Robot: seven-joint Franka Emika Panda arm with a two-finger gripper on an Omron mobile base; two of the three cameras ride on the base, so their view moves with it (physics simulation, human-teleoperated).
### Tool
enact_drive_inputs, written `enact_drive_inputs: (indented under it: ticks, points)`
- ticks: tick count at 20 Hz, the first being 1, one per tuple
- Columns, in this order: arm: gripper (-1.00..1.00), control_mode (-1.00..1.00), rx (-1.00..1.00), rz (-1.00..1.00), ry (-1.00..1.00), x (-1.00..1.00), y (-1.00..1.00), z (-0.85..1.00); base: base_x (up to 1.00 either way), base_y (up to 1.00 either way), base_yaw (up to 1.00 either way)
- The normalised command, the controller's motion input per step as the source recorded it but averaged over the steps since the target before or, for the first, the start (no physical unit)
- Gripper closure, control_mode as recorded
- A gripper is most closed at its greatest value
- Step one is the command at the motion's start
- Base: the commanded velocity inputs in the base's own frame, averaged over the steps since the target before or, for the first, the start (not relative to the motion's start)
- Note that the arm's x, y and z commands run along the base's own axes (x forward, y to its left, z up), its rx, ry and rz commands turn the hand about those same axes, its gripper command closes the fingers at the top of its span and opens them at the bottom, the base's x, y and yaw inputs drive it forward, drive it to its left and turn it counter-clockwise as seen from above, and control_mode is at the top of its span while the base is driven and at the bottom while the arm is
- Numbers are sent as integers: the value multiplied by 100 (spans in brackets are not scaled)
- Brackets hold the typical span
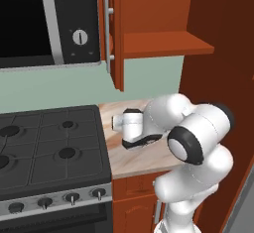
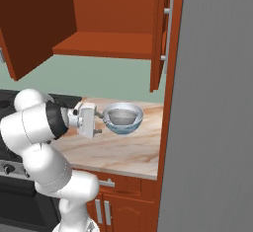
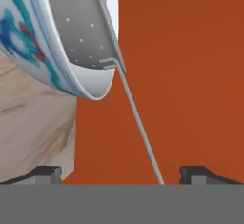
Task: Open the cabinet and setup a tea strainer by placing it in the bowl upright.
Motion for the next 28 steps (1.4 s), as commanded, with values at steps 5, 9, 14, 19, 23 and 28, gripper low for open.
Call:
enact_drive_inputs:
  ticks: [5, 9, 14, 19, 23, 28]
  points:
    - [-100, -100, 23, 0, 0, -38, 11, 0, 0, 0, 0]
    - [-100, -100, 23, 1, 0, -47, 11, 14, 0, 0, 0]
    - [-100, -100, 23, 6, 0, -74, 16, 21, 0, 0, 0]
    - [-100, -100, 27, 9, 0, -73, 3, 30, 0, 0, 0]
    - [-100, -100, 44, 6, 3, -37, -1, 39, 0, 0, 0]
    - [-100, -100, 56, 6, 8, -20, -6, 24, 0, 0, 0]
